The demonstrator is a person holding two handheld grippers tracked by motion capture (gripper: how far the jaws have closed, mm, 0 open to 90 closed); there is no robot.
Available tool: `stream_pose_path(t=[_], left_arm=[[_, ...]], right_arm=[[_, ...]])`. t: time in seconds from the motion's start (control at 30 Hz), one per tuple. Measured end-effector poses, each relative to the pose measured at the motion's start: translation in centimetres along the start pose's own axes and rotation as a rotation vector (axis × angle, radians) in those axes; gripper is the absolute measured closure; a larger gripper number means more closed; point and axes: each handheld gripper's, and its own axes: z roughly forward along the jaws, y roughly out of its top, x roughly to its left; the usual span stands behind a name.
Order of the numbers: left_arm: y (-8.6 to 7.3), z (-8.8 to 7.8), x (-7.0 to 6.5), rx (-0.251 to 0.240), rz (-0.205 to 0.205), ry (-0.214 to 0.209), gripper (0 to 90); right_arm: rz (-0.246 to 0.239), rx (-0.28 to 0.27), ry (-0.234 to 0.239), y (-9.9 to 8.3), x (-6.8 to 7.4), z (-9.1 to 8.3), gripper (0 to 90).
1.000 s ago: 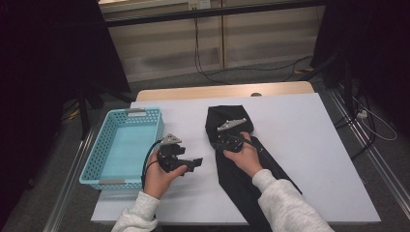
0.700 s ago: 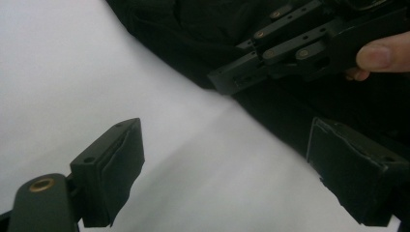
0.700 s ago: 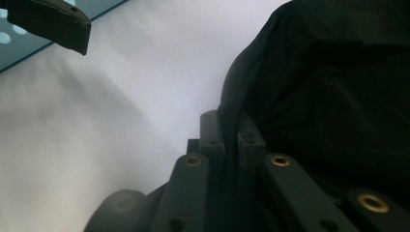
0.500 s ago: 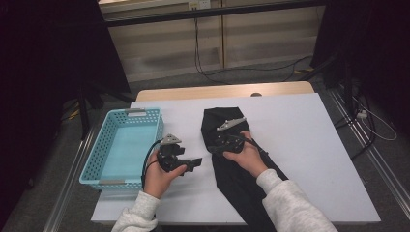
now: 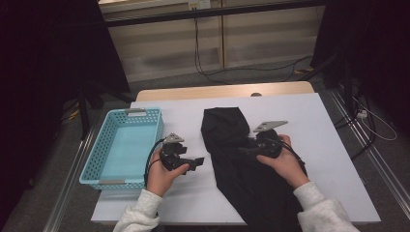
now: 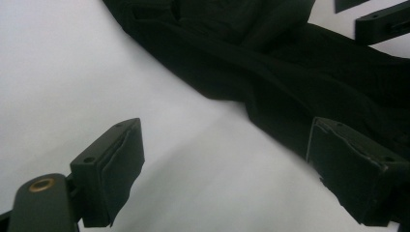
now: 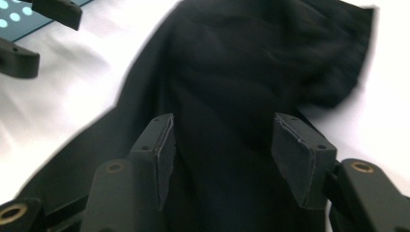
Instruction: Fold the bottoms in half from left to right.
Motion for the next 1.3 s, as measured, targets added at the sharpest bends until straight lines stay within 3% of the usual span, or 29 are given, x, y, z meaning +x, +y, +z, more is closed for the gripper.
stream_pose_path(t=[0.17,0.33,0.47,0.5,0.6,0.7,0.83,0.87,0.93,1.07,1.1,1.3], left_arm=[[0.2,0.7,-0.1,0.009,0.0,-0.002,13.2],[0.2,1.3,-0.2,0.024,0.008,-0.005,13.2],[0.3,1.5,-0.2,0.027,0.013,-0.001,13.2],[0.4,1.5,-0.3,0.023,0.011,0.001,13.2],[0.5,1.4,-0.3,0.016,0.016,0.003,13.2],[0.6,1.3,-0.3,0.015,0.017,0.004,13.2],[0.6,1.3,-0.3,0.011,0.018,0.005,13.2],[0.6,1.3,-0.4,0.013,0.019,0.008,13.2],[0.6,1.3,-0.4,0.012,0.02,0.004,13.2],[0.6,1.5,-0.3,0.016,0.021,0.01,13.2],[0.6,1.6,-0.3,0.014,0.017,0.009,13.2],[0.8,1.7,-0.1,0.011,0.012,0.016,13.0]], right_arm=[[0.041,-0.006,-0.053,-2.4,-1.3,-2.0,38.9],[0.046,-0.005,-0.084,-4.2,-1.6,-3.1,37.6],[0.08,-0.003,-0.094,-5.5,-1.5,-3.6,37.0],[0.065,0.034,-0.111,-6.1,-1.4,-3.7,36.1],[0.075,0.05,-0.109,-6.9,-1.5,-3.8,36.9],[0.085,0.032,-0.119,-7.5,-1.6,-4.1,41.5],[0.062,0.042,-0.149,-7.7,-1.3,-4.3,49.9],[0.074,0.039,-0.161,-7.8,-1.0,-4.3,56.7],[0.072,0.042,-0.161,-7.8,-0.9,-4.4,59.5],[0.09,0.053,-0.136,-7.8,-1.0,-4.5,83.2],[0.109,0.053,-0.097,-7.8,-1.1,-4.5,87.0],[0.129,0.044,-0.068,-7.8,-1.9,-4.8,89.1]])
